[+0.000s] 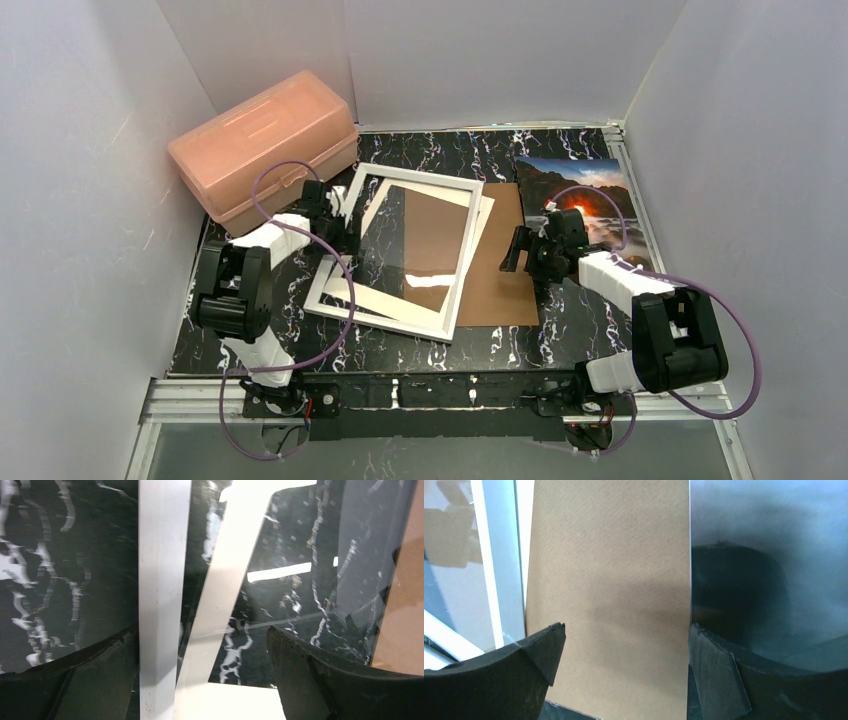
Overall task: Take the photo out of the frame
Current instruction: Adjust the photo frame at the center of the board.
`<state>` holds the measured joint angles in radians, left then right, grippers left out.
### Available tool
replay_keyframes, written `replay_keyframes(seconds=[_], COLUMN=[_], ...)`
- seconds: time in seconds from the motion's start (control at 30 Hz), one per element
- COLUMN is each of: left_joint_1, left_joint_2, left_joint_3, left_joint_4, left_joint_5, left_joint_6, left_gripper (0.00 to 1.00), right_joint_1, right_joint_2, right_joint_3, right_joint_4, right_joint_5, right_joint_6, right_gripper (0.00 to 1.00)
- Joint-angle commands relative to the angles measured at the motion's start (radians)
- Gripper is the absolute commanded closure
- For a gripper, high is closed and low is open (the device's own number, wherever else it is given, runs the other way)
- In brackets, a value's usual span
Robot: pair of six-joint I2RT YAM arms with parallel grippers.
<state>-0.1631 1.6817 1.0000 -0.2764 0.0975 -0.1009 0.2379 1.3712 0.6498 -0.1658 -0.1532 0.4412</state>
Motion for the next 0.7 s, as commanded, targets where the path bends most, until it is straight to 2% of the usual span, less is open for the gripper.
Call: replay_keyframes(seconds=[0.0, 0.17, 0.43, 0.67], left_joint_1=[-0.07, -0.092, -0.106, -0.151], left_joint_2=[0.027, 0.004, -0.052, -0.122], left_joint_3=[-0.022, -0.052, -0.166, -0.202], left_joint_4=[-0.052, -0.034, 0.068, 0.068], left_joint_5=[0.144, 0.155, 0.173, 0.162], left_joint_6=[-0.06, -0.131, -0.344, -0.415], left_gripper=[0.12, 0.13, 0.12, 0.12], right_joint_1=[0.008, 0.009, 0.022, 0.058], right_joint_2=[0.021, 0.016, 0.0, -0.039], right_joint_3=[0.042, 0.045, 0.023, -0.012], right_joint_4=[0.049, 0.05, 0.058, 0.064], right_joint_5=[-0.039, -0.054, -0.084, -0.084], right_joint_6=[0.007, 0.011, 0.039, 0.079], right_gripper=[0.01, 0.01, 0.01, 0.01])
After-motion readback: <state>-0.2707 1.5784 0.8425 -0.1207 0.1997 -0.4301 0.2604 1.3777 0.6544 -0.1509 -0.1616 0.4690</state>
